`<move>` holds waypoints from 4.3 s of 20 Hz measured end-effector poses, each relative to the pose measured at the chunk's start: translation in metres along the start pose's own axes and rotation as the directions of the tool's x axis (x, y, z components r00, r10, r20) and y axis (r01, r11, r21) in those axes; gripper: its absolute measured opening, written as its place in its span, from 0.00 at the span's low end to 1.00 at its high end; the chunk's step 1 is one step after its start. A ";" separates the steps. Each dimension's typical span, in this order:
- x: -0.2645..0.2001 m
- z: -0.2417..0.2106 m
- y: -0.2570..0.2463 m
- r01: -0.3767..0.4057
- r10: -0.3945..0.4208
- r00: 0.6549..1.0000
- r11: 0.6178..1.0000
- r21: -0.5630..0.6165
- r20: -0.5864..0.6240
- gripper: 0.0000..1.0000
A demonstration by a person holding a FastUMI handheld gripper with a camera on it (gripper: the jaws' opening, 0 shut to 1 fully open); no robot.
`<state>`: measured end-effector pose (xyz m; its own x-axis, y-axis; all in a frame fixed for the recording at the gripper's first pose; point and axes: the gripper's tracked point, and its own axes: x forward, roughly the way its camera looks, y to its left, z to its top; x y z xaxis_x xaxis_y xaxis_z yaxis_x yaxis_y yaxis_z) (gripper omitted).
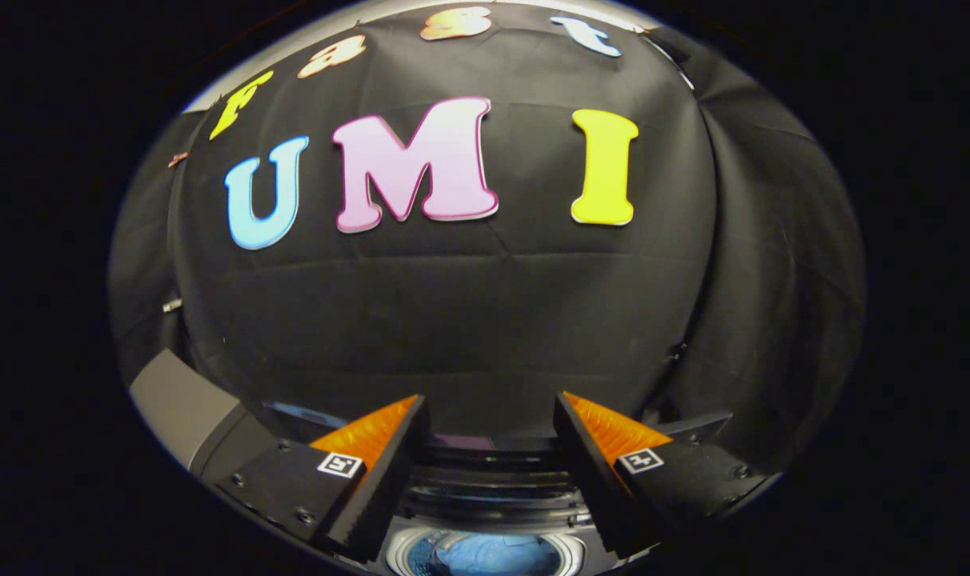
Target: Put the clothes into the washing machine and then close the washing machine lid.
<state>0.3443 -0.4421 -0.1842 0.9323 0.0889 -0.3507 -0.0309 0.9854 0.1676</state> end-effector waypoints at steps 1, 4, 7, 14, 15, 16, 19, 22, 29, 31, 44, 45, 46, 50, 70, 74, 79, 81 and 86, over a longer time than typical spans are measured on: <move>-0.002 0.004 0.000 0.006 -0.006 1.000 1.000 -0.013 0.007 1.00; -0.002 -0.004 0.002 0.014 -0.014 1.000 1.000 -0.013 -0.011 1.00; -0.010 -0.003 0.002 0.016 -0.016 1.000 1.000 -0.018 -0.008 1.00; -0.016 -0.006 0.002 0.029 -0.029 0.999 0.999 -0.020 -0.025 1.00; -0.017 -0.006 0.002 0.029 -0.029 0.999 0.999 -0.021 -0.024 1.00; -0.018 -0.006 0.002 0.027 -0.028 0.999 0.999 -0.019 -0.022 1.00; -0.021 -0.008 0.003 0.025 -0.025 0.999 1.000 -0.018 -0.028 1.00; -0.042 -0.017 0.003 0.029 -0.029 0.999 0.999 -0.020 -0.026 1.00; -0.059 -0.023 0.005 0.042 -0.042 0.999 0.999 -0.016 -0.027 1.00; -0.062 -0.025 0.005 0.043 -0.044 0.999 0.999 -0.018 -0.029 1.00; -0.094 -0.043 0.007 0.050 -0.051 0.998 0.998 -0.026 -0.030 1.00; -0.096 -0.044 0.007 0.049 -0.050 0.998 0.998 -0.026 -0.031 1.00; -0.097 -0.045 0.007 0.048 -0.049 0.998 0.999 -0.026 -0.033 1.00; -0.107 -0.060 0.008 0.041 -0.042 0.998 0.999 -0.026 -0.042 1.00; -0.165 -0.189 0.000 0.048 -0.062 0.931 0.998 -0.046 -0.360 1.00; -0.175 -0.143 0.021 0.045 -0.044 0.976 0.999 0.001 -0.214 1.00; -0.196 -0.051 0.057 0.037 -0.037 0.999 0.999 -0.021 0.010 1.00; -0.209 -0.021 0.077 0.040 -0.038 0.995 0.999 -0.017 0.088 1.00; -0.241 0.016 0.141 0.027 -0.029 0.983 1.000 0.015 0.183 1.00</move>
<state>0.1210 -0.3273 -0.0609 0.9830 0.0317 -0.1807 -0.0002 0.9852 0.1715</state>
